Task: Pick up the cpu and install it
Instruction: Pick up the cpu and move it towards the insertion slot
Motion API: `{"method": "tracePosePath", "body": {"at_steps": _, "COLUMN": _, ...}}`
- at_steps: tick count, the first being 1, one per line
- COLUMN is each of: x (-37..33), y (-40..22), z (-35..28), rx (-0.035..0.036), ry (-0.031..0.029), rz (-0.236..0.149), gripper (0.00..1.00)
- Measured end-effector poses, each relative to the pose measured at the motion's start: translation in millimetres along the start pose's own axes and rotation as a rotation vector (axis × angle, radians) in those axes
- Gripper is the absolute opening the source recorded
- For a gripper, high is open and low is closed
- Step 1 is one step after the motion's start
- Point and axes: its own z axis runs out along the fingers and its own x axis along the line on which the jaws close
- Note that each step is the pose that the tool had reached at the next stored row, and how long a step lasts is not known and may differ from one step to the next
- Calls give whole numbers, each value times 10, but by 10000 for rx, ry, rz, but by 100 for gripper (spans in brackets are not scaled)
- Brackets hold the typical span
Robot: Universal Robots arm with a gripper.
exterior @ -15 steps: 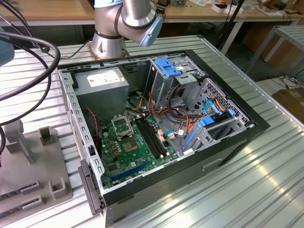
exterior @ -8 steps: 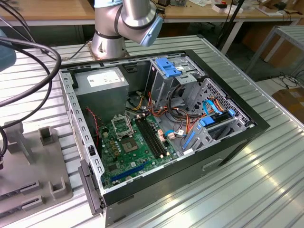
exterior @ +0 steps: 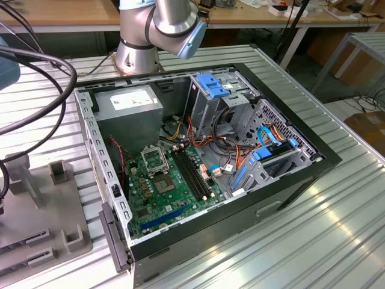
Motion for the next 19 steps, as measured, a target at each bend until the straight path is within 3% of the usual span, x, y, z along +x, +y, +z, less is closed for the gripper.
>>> {"method": "tracePosePath", "body": {"at_steps": 6, "x": 2, "y": -13, "z": -4, "rx": 12, "ry": 2, "rz": -2, "gripper": 66}}
{"method": "tracePosePath", "body": {"at_steps": 16, "x": -8, "y": -23, "z": 31, "rx": 197, "ry": 3, "rz": 4, "gripper": 66}}
{"method": "tracePosePath", "body": {"at_steps": 19, "x": -8, "y": -23, "z": 36, "rx": 205, "ry": 4, "rz": 4, "gripper": 66}}
